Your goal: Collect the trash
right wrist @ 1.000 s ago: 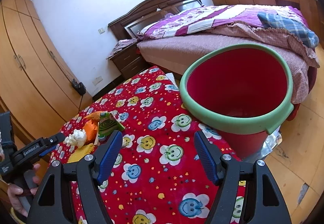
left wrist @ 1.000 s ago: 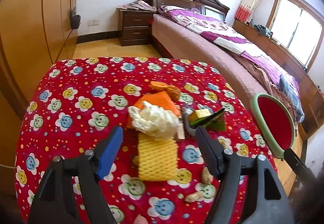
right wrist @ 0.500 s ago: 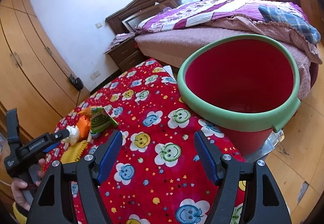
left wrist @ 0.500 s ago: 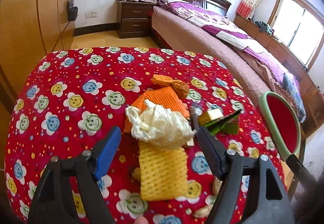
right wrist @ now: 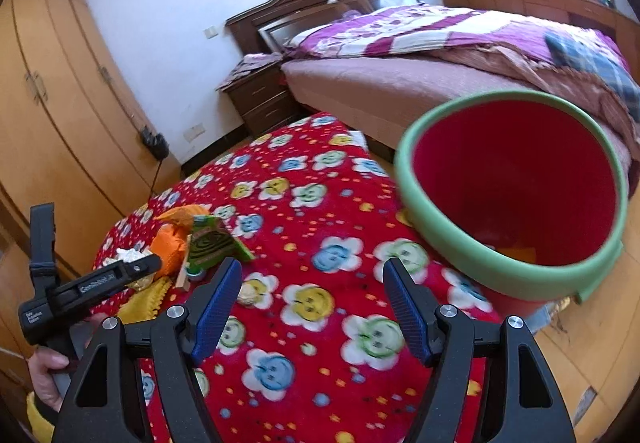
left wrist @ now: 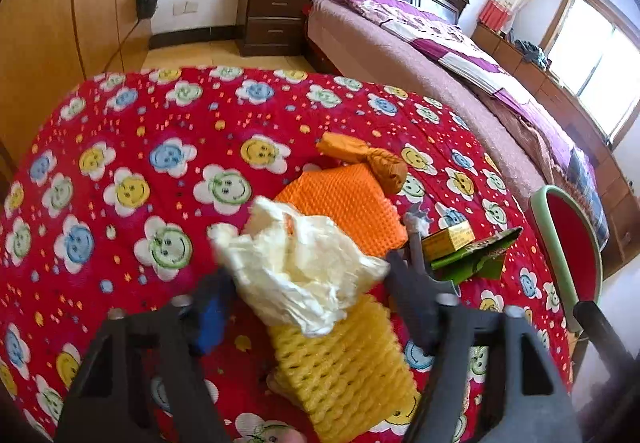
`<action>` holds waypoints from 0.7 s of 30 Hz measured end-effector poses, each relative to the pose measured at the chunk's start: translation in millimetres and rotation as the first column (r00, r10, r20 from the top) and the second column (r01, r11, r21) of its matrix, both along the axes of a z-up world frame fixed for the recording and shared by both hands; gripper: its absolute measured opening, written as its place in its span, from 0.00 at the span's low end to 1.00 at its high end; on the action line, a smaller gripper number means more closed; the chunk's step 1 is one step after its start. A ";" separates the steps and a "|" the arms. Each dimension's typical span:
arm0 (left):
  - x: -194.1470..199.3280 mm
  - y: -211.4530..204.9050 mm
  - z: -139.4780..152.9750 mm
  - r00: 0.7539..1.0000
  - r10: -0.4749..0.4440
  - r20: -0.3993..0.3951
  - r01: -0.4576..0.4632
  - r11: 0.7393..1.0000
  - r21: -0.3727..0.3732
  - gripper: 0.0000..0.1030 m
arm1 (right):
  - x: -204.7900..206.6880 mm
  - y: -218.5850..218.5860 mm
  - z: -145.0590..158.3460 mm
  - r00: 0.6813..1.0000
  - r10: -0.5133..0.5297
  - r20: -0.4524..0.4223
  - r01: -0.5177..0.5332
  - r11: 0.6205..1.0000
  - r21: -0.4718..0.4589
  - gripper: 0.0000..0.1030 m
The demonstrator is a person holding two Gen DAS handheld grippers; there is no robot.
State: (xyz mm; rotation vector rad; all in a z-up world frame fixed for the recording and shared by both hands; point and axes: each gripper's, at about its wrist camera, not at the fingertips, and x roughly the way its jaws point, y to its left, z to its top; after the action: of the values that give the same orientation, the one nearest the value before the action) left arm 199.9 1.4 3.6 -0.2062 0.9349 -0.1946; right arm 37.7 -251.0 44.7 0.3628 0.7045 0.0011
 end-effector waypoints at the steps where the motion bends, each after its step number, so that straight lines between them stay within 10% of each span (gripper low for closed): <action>1: 0.7 0.8 -1.4 1.000 -0.001 -0.008 0.001 1.000 -0.010 0.58 | 2.8 4.4 0.7 1.000 0.011 -0.001 -0.011 1.000 -0.008 0.72; 6: -4.3 4.0 5.2 0.999 -0.022 0.045 0.023 0.999 -0.041 0.42 | 18.9 31.0 1.9 0.998 0.067 -0.014 -0.068 0.997 -0.042 0.72; 21: -15.9 28.1 22.8 0.995 0.005 0.104 0.006 0.994 -0.107 0.39 | 66.8 83.2 -14.5 0.990 0.113 -0.081 -0.118 0.991 -0.056 0.72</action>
State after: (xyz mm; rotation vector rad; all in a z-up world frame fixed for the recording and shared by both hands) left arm 184.0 29.5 26.4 -0.2927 0.8214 -0.2542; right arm 104.5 -167.8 30.3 0.2643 0.8005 0.0755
